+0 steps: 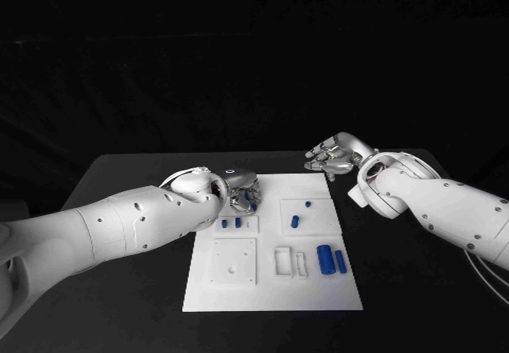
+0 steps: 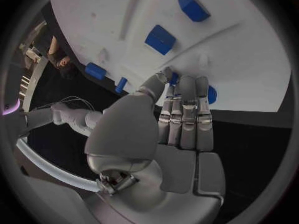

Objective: Assemble the parts on the task board

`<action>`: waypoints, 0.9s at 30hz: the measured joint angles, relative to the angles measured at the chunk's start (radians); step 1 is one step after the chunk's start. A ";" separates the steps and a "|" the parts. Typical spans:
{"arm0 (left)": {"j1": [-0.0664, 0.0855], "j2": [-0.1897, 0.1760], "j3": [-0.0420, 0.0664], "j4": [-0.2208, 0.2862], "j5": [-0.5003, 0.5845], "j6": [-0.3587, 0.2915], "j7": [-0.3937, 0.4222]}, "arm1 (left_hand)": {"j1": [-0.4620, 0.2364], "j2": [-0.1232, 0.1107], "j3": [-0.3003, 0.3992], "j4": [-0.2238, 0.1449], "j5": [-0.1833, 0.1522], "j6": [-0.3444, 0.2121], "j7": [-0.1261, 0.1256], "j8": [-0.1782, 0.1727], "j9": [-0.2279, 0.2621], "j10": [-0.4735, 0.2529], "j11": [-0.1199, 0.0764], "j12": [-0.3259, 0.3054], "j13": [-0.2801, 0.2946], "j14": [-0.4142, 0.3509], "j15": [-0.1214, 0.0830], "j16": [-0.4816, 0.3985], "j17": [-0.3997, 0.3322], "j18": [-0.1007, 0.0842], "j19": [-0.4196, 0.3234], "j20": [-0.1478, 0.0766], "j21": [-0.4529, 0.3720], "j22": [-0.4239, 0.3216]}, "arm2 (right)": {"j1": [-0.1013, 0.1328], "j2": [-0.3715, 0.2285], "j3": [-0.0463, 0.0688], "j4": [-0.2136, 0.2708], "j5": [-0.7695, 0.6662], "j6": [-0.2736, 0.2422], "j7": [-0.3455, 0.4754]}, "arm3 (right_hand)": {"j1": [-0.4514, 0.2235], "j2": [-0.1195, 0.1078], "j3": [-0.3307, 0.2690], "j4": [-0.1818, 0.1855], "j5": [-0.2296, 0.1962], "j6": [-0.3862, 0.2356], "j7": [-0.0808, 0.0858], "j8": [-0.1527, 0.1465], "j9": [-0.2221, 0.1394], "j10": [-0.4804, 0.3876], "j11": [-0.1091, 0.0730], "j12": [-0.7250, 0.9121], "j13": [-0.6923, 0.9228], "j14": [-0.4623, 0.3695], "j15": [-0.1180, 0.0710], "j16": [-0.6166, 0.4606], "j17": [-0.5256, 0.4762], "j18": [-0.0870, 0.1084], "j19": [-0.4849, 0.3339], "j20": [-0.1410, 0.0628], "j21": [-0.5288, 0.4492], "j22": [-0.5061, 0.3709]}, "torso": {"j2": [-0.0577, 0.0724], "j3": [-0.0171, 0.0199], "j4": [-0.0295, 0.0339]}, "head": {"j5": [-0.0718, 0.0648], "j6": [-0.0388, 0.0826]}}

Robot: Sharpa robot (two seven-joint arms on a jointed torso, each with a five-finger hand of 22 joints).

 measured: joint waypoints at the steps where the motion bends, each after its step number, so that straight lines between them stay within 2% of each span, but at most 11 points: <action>1: 0.000 0.001 0.000 -0.001 0.000 0.000 0.000 | 0.000 0.000 0.000 0.000 0.000 0.003 0.000 0.000 0.000 0.000 0.000 0.000 0.000 0.000 0.000 0.001 0.000 0.000 0.000 0.000 0.000 0.000 | 0.000 0.000 0.000 0.000 0.000 0.000 0.000 | 0.000 0.000 0.000 0.000 0.000 0.000 0.000 0.000 0.000 0.000 0.000 0.000 0.000 0.000 0.000 0.000 0.000 0.000 0.000 0.000 0.000 0.000 | 0.000 0.0000 -0.0001 | 0.000 0.000; 9: -0.001 0.007 0.000 -0.009 -0.001 0.010 0.000 | -0.006 0.006 0.002 0.003 -0.008 0.014 0.000 0.000 0.000 0.002 -0.002 0.000 0.000 0.000 0.000 0.012 0.000 0.000 0.000 0.000 0.008 0.000 | 0.000 0.001 0.000 0.000 0.001 0.000 0.000 | 0.000 0.000 0.000 0.000 0.000 0.000 0.000 0.000 0.000 0.000 0.000 0.000 0.000 0.000 0.000 0.000 0.000 0.000 0.000 0.000 0.000 0.000 | -0.001 0.0004 0.0009 | -0.002 -0.003; 13: -0.002 0.008 0.000 -0.011 -0.002 0.018 0.000 | -0.004 0.017 -0.002 0.010 -0.008 0.032 -0.003 0.000 0.000 0.019 -0.007 0.000 0.000 0.000 0.000 0.031 0.004 0.000 0.000 0.000 0.016 0.000 | 0.000 0.003 0.000 0.000 0.001 0.000 0.000 | 0.000 0.000 0.000 0.000 0.000 0.000 0.000 0.000 0.000 0.000 0.000 0.000 0.000 0.000 0.000 0.005 -0.005 0.000 0.000 0.000 0.000 -0.002 | -0.001 0.0003 0.0012 | -0.002 -0.004; 15: -0.002 0.009 -0.001 -0.012 -0.002 0.023 0.000 | 0.000 0.030 -0.006 0.017 -0.008 0.052 -0.007 0.000 0.000 0.041 -0.013 0.000 0.000 0.001 -0.001 0.044 0.008 0.000 0.000 0.000 0.025 0.000 | 0.000 0.003 0.000 -0.001 0.001 0.000 0.001 | 0.000 0.000 0.000 0.000 0.000 0.000 0.000 0.000 0.000 0.000 0.000 0.000 0.000 0.000 0.000 0.007 -0.006 0.000 0.000 0.000 0.000 -0.002 | -0.001 0.0000 0.0014 | -0.002 -0.005; 20: -0.002 0.009 -0.001 -0.013 -0.004 0.032 0.000 | 0.010 0.047 -0.018 0.024 -0.009 0.094 -0.016 -0.001 0.001 0.084 -0.028 0.000 -0.001 0.024 -0.012 0.082 0.021 0.000 0.006 -0.006 0.043 0.000 | 0.000 0.004 0.000 -0.001 0.001 0.000 0.001 | 0.000 0.000 0.000 0.000 0.000 0.000 -0.001 0.000 0.000 -0.002 -0.002 0.000 0.000 0.000 0.000 0.008 -0.006 0.001 0.000 0.000 0.000 -0.002 | -0.002 -0.0005 0.0015 | -0.002 -0.006; 27: -0.002 0.011 0.001 -0.017 -0.009 0.041 0.000 | 0.013 0.069 -0.044 0.022 -0.009 0.107 -0.022 -0.006 0.001 0.095 -0.037 0.000 0.000 0.038 -0.016 0.110 0.026 0.000 0.009 -0.009 0.065 0.000 | 0.001 0.005 0.000 -0.001 0.002 0.000 0.002 | 0.000 0.000 0.000 0.000 0.000 0.002 -0.002 0.000 0.000 -0.002 -0.002 0.000 0.000 -0.003 0.003 0.008 -0.009 0.000 0.000 0.000 0.000 -0.003 | -0.002 -0.0006 0.0018 | -0.001 -0.007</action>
